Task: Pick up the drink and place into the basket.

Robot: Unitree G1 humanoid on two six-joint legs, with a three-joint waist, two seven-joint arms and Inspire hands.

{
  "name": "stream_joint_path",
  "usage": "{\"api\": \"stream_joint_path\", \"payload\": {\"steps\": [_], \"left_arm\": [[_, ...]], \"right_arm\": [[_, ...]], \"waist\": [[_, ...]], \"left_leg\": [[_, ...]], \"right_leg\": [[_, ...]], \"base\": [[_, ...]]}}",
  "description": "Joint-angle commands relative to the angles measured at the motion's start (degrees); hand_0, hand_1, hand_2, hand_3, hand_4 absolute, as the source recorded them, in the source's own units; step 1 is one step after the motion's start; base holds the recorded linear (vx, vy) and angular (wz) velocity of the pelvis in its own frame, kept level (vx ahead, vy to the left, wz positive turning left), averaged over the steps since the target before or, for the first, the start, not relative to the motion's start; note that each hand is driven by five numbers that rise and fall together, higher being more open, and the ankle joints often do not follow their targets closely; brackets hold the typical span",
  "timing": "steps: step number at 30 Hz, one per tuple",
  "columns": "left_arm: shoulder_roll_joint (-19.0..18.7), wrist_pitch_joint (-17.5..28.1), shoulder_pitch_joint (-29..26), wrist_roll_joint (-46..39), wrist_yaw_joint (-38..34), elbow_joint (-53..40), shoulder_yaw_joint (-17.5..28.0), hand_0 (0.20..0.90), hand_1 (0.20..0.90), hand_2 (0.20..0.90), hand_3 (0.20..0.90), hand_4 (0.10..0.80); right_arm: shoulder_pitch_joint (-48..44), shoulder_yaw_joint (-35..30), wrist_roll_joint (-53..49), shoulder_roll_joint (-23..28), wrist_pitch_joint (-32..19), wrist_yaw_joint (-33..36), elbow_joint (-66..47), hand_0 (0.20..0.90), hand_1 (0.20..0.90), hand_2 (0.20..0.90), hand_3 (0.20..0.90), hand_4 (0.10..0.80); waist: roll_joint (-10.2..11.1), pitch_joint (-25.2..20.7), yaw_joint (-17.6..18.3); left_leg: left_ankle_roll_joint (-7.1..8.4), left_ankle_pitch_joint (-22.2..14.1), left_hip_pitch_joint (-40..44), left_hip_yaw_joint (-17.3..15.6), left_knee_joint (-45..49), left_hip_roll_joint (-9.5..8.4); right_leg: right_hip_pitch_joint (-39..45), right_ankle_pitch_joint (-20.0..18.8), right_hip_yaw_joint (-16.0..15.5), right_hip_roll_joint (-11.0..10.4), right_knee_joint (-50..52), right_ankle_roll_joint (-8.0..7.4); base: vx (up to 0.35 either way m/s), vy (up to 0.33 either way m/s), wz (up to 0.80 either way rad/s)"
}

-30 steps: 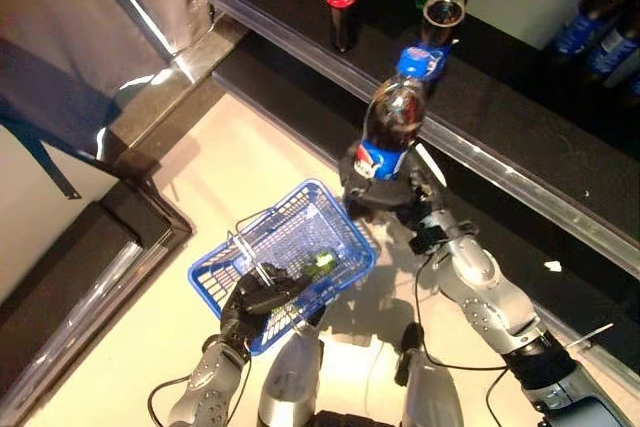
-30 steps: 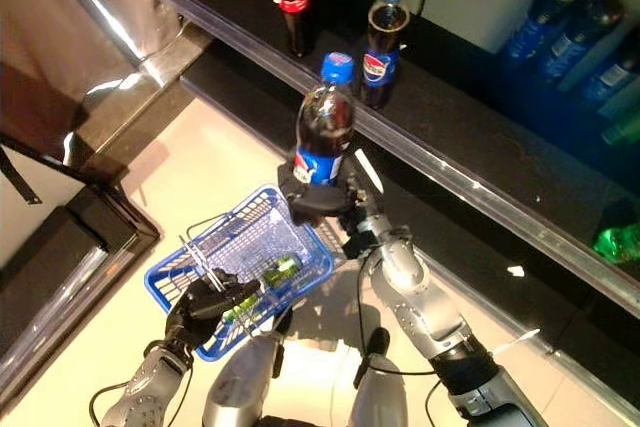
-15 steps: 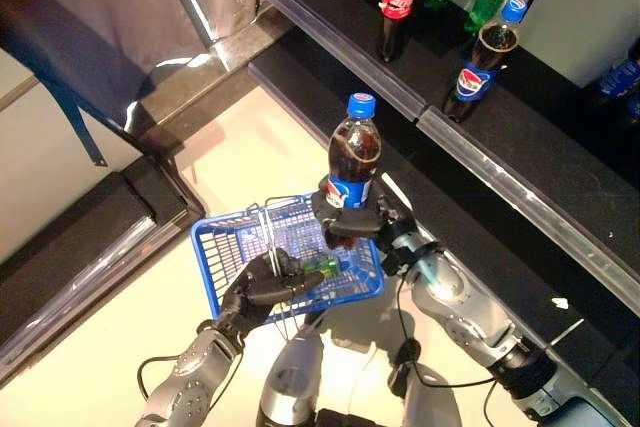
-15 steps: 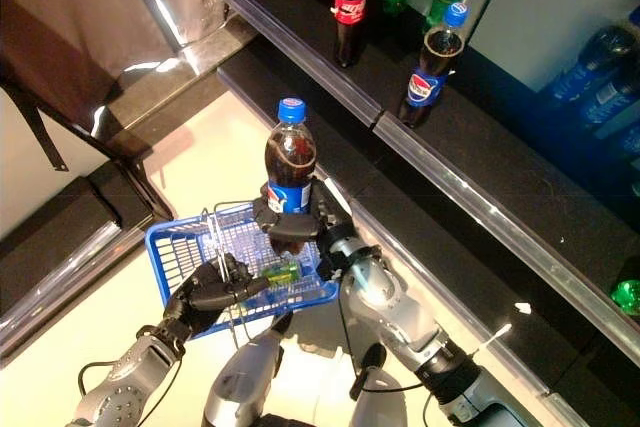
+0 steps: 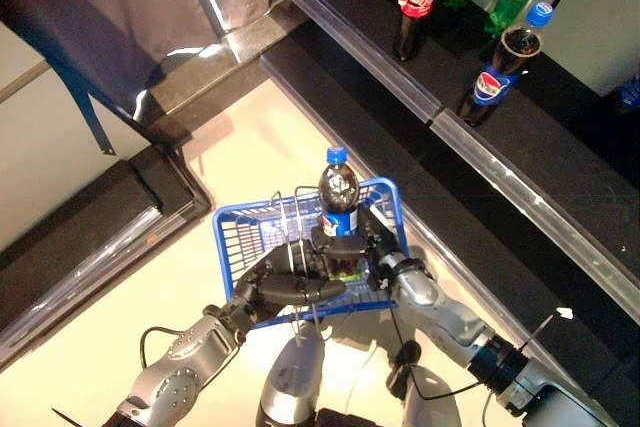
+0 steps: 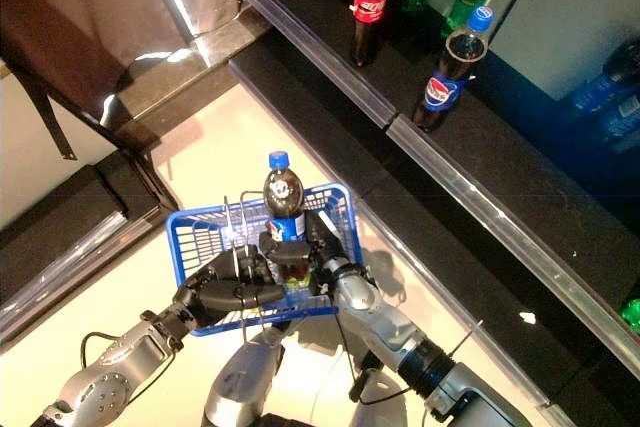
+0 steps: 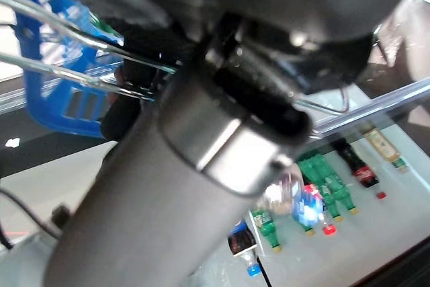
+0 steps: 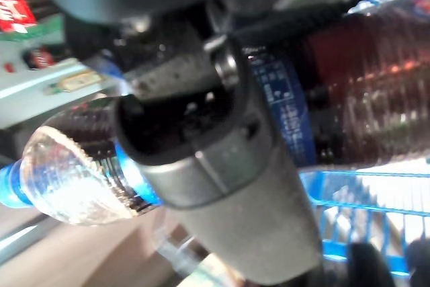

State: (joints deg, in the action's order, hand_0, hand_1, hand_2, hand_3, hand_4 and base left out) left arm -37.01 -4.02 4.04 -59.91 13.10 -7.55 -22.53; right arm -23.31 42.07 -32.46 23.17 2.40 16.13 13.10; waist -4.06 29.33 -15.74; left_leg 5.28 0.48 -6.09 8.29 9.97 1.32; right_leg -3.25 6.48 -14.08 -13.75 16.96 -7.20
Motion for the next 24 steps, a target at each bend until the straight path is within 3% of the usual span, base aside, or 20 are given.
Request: {"api": "stream_joint_path", "payload": {"steps": [1, 9, 17, 24], "left_arm": [[2.38, 8.44, -5.92, -5.67, 10.63, -17.95, -0.1, 0.3, 0.3, 0.3, 0.2, 0.1], [3.13, 8.09, -3.42, -5.2, 14.69, -18.36, 1.74, 0.3, 0.3, 0.3, 0.2, 0.1], [4.87, 5.24, -4.07, -4.91, 17.08, -19.94, 1.05, 0.3, 0.3, 0.3, 0.2, 0.1], [4.77, 2.77, -4.46, -4.5, 18.78, -19.41, 0.15, 0.3, 0.3, 0.3, 0.2, 0.1]], "right_arm": [[-3.64, 2.76, 2.48, -8.02, -5.98, -2.14, 0.59, 0.3, 0.3, 0.3, 0.2, 0.1], [1.58, -0.07, -0.98, -10.13, -7.86, -0.68, 10.06, 0.3, 0.3, 0.3, 0.2, 0.1], [3.7, -3.87, -17.99, -15.78, -9.5, -5.23, 17.09, 0.3, 0.3, 0.3, 0.2, 0.1], [1.25, -4.66, -30.0, -18.27, -6.81, -10.56, 20.51, 0.3, 0.3, 0.3, 0.2, 0.1]], "waist": [[1.62, -10.54, 0.11], [1.28, -9.57, -0.27], [1.08, -9.21, -0.55], [0.57, -9.05, -1.41]], "left_leg": [[-0.28, -0.82, -4.27, 1.41, 7.28, -0.57], [-0.1, -0.14, -5.09, 1.55, 7.18, -0.68], [-0.11, 0.21, -4.89, 1.57, 7.0, -0.77], [-0.22, 0.26, -5.17, 1.99, 7.22, -1.13]], "right_leg": [[4.34, -3.39, -0.81, -0.1, -5.65, 2.5], [3.85, -3.52, -1.25, -0.18, -5.78, 2.63], [4.21, -3.76, -1.1, -0.08, -6.02, 2.78], [4.11, -4.06, -1.51, -0.32, -5.86, 2.78]], "base": [[-0.007, -0.009, 0.05], [-0.009, -0.007, 0.06], [0.009, -0.006, 0.0], [0.0, 0.0, 0.0]]}}
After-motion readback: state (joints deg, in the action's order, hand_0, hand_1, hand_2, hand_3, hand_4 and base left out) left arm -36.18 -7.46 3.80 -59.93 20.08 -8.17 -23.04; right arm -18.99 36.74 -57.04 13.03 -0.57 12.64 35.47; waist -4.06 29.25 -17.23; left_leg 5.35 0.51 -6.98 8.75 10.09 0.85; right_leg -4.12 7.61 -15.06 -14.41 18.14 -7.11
